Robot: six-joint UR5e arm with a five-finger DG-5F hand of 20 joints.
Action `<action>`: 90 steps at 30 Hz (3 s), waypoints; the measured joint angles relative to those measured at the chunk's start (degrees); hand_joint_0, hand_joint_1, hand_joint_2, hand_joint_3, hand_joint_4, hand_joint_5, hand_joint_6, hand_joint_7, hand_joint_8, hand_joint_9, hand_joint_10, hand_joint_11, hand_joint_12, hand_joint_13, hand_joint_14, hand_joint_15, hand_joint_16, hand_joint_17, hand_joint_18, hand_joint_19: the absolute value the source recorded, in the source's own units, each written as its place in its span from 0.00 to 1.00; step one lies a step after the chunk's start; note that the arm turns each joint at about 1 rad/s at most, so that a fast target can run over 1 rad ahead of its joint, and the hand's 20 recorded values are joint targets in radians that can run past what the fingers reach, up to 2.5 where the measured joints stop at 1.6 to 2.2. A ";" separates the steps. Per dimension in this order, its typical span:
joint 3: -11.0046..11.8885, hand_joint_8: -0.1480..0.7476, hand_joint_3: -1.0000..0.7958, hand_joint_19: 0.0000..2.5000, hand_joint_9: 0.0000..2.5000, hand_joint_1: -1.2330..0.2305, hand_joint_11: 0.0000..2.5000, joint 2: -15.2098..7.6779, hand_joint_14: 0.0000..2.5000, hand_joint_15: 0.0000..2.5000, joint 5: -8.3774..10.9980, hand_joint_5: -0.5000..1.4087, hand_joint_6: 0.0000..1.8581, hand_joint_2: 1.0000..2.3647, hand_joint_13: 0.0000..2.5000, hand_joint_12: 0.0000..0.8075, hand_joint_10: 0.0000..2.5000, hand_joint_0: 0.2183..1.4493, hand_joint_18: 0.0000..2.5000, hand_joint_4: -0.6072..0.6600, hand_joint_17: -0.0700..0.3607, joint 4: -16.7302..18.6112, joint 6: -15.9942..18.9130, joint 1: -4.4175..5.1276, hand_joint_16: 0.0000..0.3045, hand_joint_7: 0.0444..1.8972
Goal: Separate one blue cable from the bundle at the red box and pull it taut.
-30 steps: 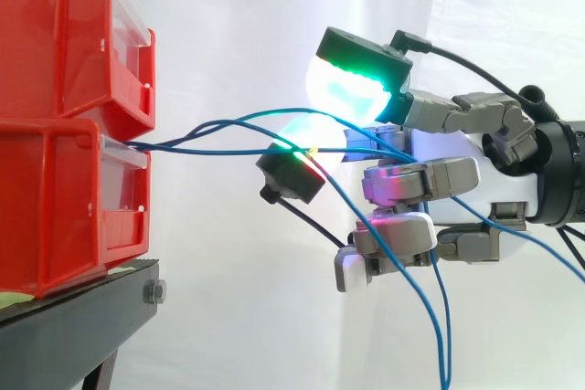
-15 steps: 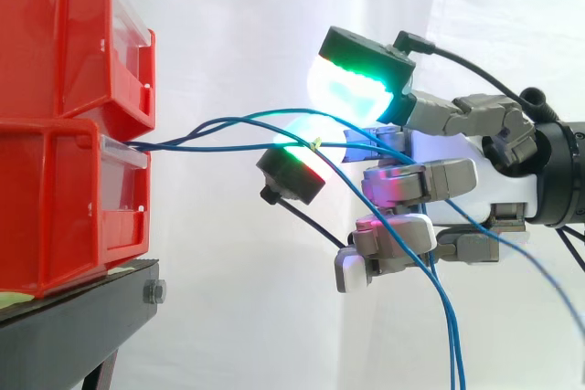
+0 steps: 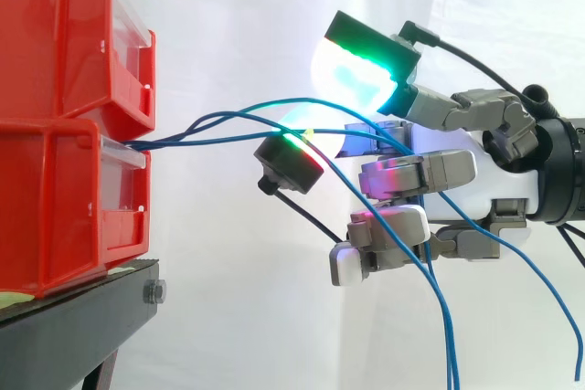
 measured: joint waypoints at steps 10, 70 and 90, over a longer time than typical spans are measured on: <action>0.00 0.28 0.28 0.33 0.46 0.40 0.50 -0.01 0.01 0.48 0.18 0.18 0.49 0.00 0.43 0.24 0.33 0.26 0.18 0.48 0.17 0.33 -0.11 0.11 0.01 0.46; 0.01 0.27 0.43 0.34 0.50 0.29 0.58 0.01 0.01 0.49 0.85 0.19 0.48 0.01 0.44 0.22 0.23 0.34 0.17 0.41 0.16 -0.25 -0.23 1.24 0.00 0.51; 0.10 0.28 0.45 0.34 0.50 0.29 0.59 1.73 0.01 0.49 0.61 0.19 0.48 0.01 0.44 0.22 0.20 0.34 0.17 0.42 0.16 -5.22 -7.81 0.84 0.00 0.51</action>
